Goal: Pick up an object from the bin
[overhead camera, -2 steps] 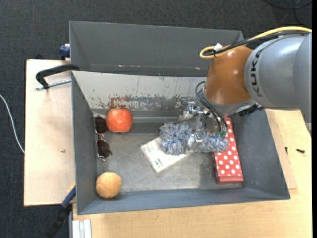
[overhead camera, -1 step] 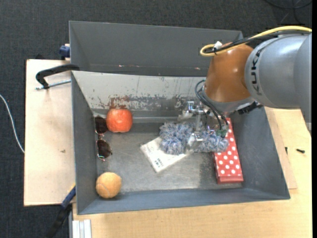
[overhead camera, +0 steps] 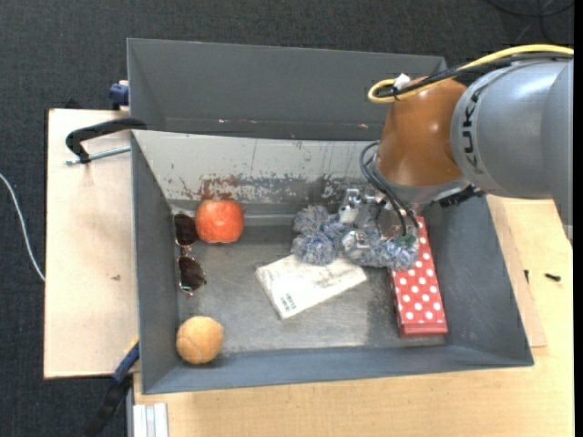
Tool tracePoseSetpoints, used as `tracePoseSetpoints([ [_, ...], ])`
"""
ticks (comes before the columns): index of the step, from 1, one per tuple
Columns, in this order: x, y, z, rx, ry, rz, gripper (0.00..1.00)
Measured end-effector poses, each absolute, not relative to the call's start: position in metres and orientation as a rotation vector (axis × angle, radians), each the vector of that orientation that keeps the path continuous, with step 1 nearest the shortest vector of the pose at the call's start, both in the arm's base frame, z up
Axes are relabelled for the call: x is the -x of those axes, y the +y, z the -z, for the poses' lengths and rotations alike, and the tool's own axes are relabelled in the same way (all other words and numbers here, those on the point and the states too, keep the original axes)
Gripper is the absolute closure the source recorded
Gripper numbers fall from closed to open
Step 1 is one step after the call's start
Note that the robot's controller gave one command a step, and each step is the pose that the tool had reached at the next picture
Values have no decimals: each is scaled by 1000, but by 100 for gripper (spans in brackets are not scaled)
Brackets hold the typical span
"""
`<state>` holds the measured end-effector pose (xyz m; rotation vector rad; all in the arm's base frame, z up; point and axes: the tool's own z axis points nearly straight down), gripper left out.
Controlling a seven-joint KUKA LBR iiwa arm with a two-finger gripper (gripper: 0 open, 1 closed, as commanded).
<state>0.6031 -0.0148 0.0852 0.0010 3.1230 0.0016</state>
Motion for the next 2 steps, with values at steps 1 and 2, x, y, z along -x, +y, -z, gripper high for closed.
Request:
tracePoseSetpoints([
  [1, -603, -15, -85, -1, 3123, -2, 100],
  [2, -605, -14, -98, 0, 3136, -2, 100],
])
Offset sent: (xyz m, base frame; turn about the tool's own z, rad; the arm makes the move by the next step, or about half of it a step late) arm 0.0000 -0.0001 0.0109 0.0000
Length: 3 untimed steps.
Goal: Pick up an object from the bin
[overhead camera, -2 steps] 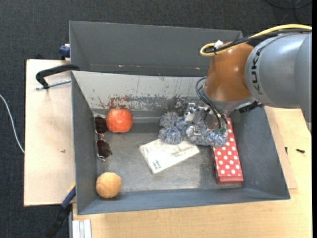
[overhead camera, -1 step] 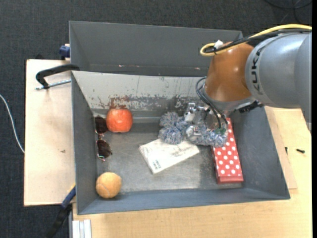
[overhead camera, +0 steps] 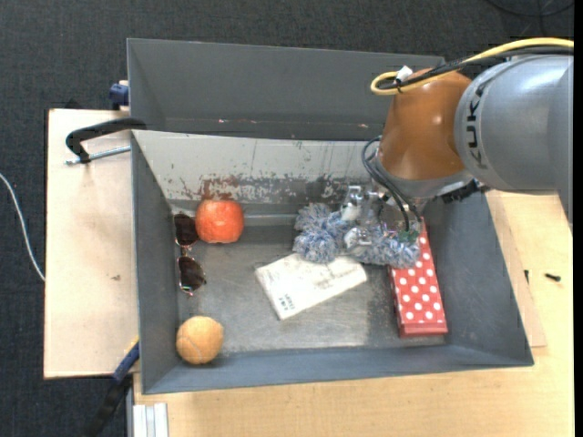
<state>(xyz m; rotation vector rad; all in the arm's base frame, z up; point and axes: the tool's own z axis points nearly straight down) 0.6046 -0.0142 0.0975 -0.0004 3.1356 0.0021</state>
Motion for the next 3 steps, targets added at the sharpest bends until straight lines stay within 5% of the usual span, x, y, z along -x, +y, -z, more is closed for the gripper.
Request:
tracePoseSetpoints([
  [1, -605, -14, -135, 0, 3134, -2, 100],
  [2, -606, -14, -125, 0, 3138, -2, 100],
  [3, -606, -13, -141, 2, 3136, -2, 100],
])
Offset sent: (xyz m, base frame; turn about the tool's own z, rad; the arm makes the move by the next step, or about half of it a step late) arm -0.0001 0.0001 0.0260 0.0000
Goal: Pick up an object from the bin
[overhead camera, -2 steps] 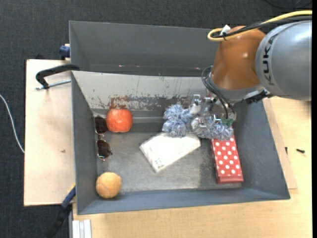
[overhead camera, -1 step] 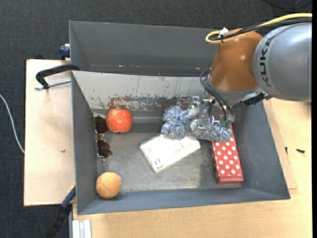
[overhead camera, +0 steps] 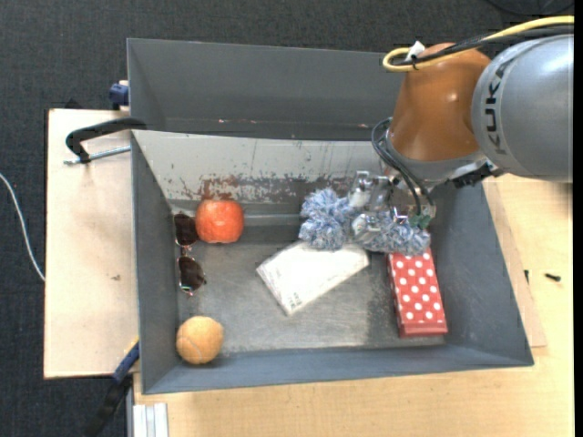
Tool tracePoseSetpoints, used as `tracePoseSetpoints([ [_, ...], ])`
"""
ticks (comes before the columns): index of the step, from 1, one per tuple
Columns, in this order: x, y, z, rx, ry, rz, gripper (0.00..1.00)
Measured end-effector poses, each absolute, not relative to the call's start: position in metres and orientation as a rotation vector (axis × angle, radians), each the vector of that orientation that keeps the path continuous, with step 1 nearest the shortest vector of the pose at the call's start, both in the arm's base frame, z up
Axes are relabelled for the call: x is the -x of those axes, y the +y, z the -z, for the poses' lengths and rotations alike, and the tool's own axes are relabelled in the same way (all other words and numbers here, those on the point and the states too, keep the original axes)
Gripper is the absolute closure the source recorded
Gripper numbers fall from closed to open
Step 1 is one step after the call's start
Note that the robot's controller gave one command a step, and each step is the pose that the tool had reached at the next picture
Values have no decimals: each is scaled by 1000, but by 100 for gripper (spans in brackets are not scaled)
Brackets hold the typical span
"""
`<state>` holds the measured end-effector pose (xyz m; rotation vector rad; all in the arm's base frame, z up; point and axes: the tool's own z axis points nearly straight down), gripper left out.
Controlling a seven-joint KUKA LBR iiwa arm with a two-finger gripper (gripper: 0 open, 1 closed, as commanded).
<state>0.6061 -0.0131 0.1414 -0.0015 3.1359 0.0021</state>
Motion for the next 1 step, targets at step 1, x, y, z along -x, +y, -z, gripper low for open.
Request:
tracePoseSetpoints([
  [1, -607, -13, -172, 1, 3134, -2, 100],
])
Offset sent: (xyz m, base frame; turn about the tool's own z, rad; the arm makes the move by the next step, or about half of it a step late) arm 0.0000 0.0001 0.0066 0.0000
